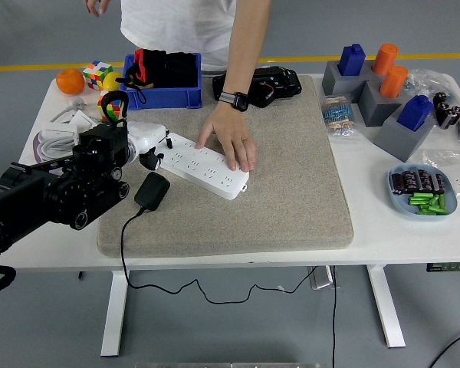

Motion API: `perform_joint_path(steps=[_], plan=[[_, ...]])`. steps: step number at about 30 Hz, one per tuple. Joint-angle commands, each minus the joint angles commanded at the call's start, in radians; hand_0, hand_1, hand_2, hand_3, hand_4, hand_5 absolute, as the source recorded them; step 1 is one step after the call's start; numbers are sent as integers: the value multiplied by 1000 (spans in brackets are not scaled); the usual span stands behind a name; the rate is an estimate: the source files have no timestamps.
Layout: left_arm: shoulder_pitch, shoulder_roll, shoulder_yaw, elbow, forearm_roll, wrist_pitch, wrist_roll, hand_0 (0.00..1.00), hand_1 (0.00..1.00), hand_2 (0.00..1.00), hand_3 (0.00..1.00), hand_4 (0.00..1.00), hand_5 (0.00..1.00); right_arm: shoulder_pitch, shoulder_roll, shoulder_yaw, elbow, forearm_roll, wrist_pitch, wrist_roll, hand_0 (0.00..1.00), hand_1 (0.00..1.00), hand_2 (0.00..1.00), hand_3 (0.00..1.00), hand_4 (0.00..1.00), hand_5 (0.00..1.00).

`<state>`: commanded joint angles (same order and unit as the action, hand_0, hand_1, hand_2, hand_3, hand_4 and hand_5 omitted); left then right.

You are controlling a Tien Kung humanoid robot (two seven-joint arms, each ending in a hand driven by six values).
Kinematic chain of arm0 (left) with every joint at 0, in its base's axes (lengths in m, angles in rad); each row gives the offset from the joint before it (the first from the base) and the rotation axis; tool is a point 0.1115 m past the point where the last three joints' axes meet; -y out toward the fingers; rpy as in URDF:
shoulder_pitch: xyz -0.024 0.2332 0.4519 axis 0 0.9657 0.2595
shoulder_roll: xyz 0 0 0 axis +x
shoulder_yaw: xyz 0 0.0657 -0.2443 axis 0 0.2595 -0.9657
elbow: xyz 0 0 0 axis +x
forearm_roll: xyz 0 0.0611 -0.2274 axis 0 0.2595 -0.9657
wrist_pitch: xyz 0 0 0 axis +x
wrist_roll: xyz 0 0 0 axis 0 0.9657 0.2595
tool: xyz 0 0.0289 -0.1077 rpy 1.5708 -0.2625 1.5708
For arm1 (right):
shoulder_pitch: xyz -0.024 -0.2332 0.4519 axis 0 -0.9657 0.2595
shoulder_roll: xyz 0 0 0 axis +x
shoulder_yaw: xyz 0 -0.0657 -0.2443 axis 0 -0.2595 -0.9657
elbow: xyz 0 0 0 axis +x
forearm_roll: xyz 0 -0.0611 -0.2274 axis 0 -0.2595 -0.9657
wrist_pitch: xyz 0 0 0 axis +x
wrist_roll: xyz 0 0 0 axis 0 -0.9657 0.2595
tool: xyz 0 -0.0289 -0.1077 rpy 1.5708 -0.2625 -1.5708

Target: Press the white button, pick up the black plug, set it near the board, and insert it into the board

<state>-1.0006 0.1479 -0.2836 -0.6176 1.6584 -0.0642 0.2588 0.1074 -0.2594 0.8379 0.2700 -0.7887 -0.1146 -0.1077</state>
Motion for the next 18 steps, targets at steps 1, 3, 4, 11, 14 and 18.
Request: perform_joint_path(steps=[1, 3, 4, 11, 14, 18], plan=[[1, 0, -2, -1, 2, 0, 0, 3, 46, 202, 731, 449, 2, 0, 0, 0, 0, 0, 0, 0, 823, 656, 655, 633, 757, 499], [5, -1, -18, -3, 12, 3, -1, 3, 46, 202, 731, 449, 2, -1, 1, 0, 0, 0, 0, 0, 823, 656, 655, 633, 757, 499], [6, -1, -24, -4, 14, 4, -2, 2, 46, 202, 731, 448, 2, -1, 1, -1, 0, 0, 0, 0, 823, 656, 655, 633, 757, 499], [13, -4, -28, 16, 9, 5, -5, 2, 46, 201, 731, 448, 2, 0, 0, -5, 0, 1, 0, 0, 823, 656, 655, 633, 757, 497], [19, -5, -21, 17, 8, 5, -7, 2, 46, 201, 731, 448, 2, 0, 1, -3, 1, 1, 0, 0, 823, 656, 655, 633, 757, 497], [19, 2, -41, 2, 21, 11, -13, 2, 46, 201, 729, 448, 2, -1, 1, -5, -1, 2, 0, 0, 823, 656, 655, 633, 756, 497]])
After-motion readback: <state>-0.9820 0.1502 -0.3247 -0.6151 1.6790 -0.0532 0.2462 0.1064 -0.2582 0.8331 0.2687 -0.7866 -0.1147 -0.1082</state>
